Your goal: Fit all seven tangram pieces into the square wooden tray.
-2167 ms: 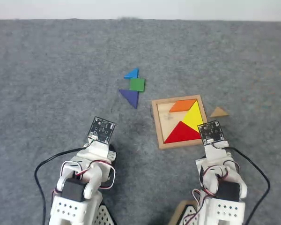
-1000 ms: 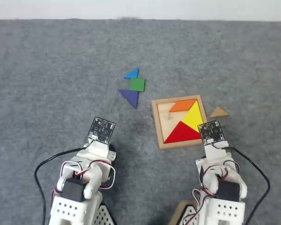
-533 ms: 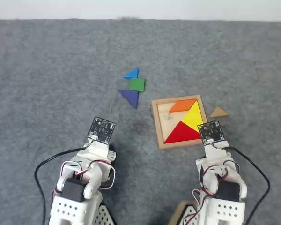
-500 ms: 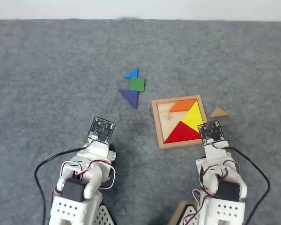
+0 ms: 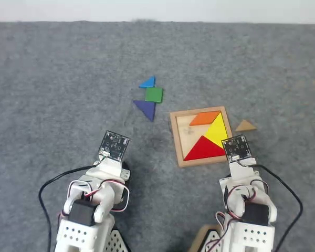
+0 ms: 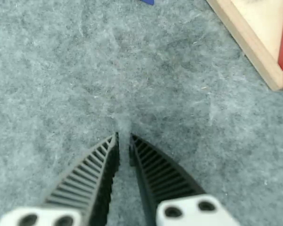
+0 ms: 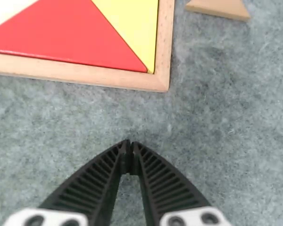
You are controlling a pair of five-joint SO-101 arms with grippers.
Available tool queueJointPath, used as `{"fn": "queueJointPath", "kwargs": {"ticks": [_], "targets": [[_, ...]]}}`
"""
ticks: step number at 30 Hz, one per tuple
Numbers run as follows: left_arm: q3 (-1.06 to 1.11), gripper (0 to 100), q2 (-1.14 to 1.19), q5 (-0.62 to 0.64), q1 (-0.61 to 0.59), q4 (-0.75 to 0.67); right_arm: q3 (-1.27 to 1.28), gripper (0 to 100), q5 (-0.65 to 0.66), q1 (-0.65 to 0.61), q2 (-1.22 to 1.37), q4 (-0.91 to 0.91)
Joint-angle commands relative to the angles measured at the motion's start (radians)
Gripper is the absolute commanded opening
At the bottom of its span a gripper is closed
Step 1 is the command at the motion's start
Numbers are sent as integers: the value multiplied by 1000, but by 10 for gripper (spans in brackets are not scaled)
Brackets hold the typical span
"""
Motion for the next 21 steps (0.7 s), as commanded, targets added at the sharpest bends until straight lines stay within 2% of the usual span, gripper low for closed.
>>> {"fn": "queueJointPath", "kwargs": {"ticks": [1, 11, 13, 17, 21], "targets": [[-10, 36, -20, 9, -6, 5, 15, 8, 14, 8, -8, 5], [-10, 36, -20, 6, 0, 5, 15, 9, 15, -24, -8, -2], [-10, 36, -20, 6, 0, 5, 15, 9, 20, -31, -10, -74], [-10, 36, -20, 9, -2, 5, -3, 9, 146, -18, -10, -240], [-10, 36, -20, 9, -2, 5, -112, 32, 115, -33, 8, -246]]}}
